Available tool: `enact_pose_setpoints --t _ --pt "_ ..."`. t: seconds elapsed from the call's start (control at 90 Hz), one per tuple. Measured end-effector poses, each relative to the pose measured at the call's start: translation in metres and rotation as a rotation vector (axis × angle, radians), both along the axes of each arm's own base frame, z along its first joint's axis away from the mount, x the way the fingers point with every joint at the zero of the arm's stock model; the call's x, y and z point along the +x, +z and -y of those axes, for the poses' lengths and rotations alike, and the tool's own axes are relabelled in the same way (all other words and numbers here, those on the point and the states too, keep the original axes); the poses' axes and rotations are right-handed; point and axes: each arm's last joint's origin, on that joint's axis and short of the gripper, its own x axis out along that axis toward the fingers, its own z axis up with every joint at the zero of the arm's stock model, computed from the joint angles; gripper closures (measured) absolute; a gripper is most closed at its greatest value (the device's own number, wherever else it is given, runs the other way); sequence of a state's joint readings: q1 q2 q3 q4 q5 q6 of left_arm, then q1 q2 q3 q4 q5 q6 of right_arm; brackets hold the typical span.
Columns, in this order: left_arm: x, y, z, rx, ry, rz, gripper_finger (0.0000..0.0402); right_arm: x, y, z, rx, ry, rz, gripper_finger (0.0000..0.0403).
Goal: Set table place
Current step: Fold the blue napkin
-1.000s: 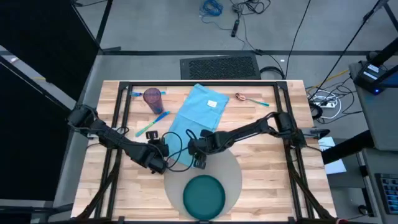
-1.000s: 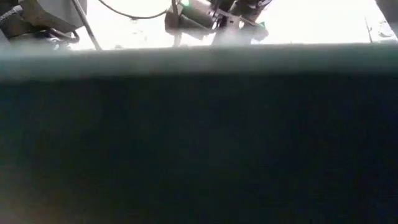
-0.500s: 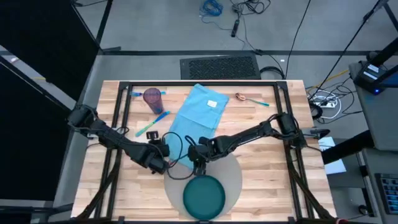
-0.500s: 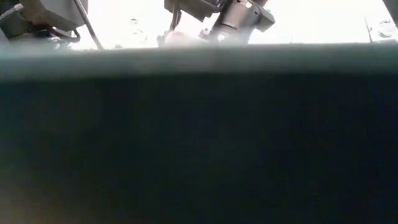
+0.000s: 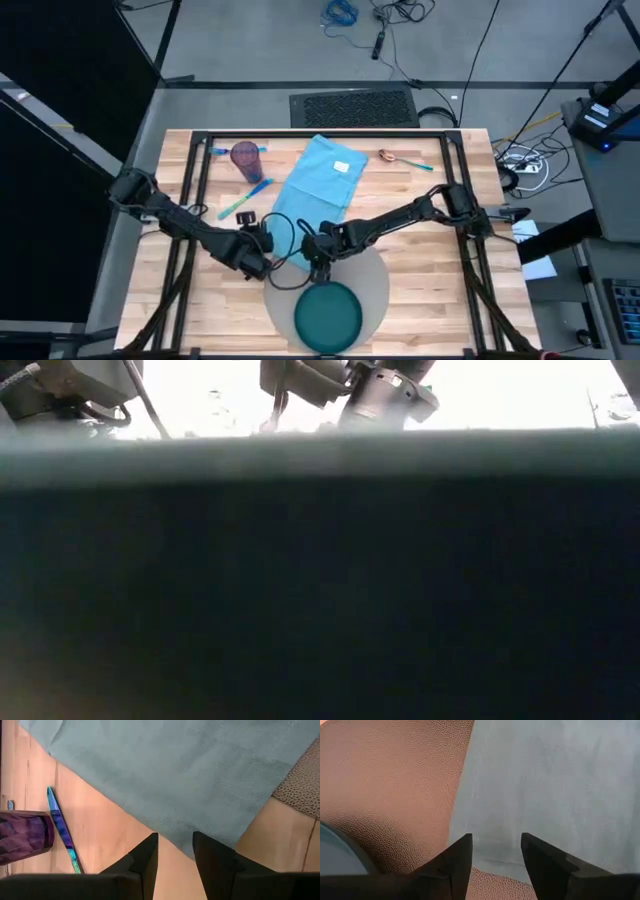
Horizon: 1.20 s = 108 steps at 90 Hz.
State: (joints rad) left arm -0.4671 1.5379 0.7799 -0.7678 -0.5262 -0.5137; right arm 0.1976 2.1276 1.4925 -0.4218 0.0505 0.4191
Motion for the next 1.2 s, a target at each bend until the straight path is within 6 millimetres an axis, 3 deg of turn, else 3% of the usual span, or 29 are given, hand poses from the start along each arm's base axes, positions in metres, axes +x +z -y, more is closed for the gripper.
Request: enact_pose_setpoints --t 0.456,0.811,1.2 --pt "0.0 0.0001 0.0 -0.001 0.002 0.001 0.0292 -0.0005 -0.0069 -0.0001 -0.001 -0.009 -0.028 0.0284" --pt "0.0 0.0001 0.0 -0.001 0.002 0.001 0.0292 -0.0006 -0.0071 0.001 -0.014 0.016 -0.03 0.0397" --pt "0.0 0.0001 0.0 -0.001 0.003 0.001 0.0292 -0.0012 0.0026 0.0034 -0.019 0.028 -0.008 0.0402"
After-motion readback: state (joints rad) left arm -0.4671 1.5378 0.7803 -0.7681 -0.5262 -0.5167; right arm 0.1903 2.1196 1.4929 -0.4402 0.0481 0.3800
